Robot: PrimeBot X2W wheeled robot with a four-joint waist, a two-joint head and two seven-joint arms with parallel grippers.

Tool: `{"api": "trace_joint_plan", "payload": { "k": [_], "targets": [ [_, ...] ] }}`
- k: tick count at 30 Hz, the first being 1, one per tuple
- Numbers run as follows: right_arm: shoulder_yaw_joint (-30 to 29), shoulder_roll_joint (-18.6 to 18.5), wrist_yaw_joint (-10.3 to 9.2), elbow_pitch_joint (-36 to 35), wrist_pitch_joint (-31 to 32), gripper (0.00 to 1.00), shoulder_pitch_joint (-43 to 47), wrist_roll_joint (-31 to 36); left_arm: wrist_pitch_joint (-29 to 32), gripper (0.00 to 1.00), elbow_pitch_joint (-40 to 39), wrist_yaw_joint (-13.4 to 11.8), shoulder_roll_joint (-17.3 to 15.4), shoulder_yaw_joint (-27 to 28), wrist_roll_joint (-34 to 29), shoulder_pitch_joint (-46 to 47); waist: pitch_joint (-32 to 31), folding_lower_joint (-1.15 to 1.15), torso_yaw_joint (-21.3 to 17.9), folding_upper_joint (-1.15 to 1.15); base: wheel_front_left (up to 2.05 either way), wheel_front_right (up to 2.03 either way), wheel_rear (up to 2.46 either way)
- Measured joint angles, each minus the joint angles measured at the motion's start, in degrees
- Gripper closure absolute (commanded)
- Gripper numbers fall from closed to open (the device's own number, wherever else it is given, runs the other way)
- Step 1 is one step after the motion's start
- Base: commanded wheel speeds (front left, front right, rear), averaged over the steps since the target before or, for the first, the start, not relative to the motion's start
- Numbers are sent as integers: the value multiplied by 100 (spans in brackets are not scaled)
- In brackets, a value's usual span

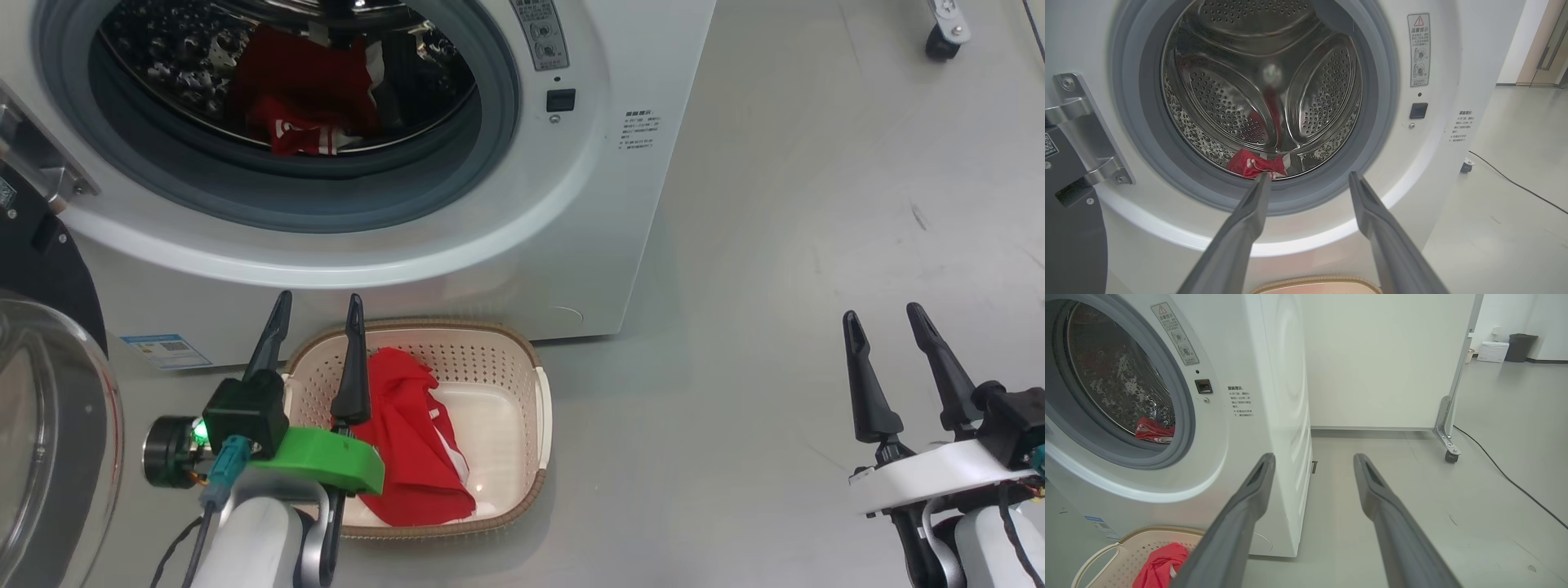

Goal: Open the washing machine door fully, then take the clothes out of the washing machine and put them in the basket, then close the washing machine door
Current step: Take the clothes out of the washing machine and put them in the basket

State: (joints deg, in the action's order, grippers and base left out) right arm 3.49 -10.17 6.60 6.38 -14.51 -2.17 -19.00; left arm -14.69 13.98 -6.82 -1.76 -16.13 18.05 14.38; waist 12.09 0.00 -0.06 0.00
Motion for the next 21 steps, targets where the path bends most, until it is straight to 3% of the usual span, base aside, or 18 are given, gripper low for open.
{"api": "trace_joint_plan", "payload": {
  "k": [21],
  "targets": [
    [114,231,-174,-120,0,0,608,162,0,0,-436,0,-44,-42,-126,-1087,-633,0,205,0,0,0,0]
  ]
}}
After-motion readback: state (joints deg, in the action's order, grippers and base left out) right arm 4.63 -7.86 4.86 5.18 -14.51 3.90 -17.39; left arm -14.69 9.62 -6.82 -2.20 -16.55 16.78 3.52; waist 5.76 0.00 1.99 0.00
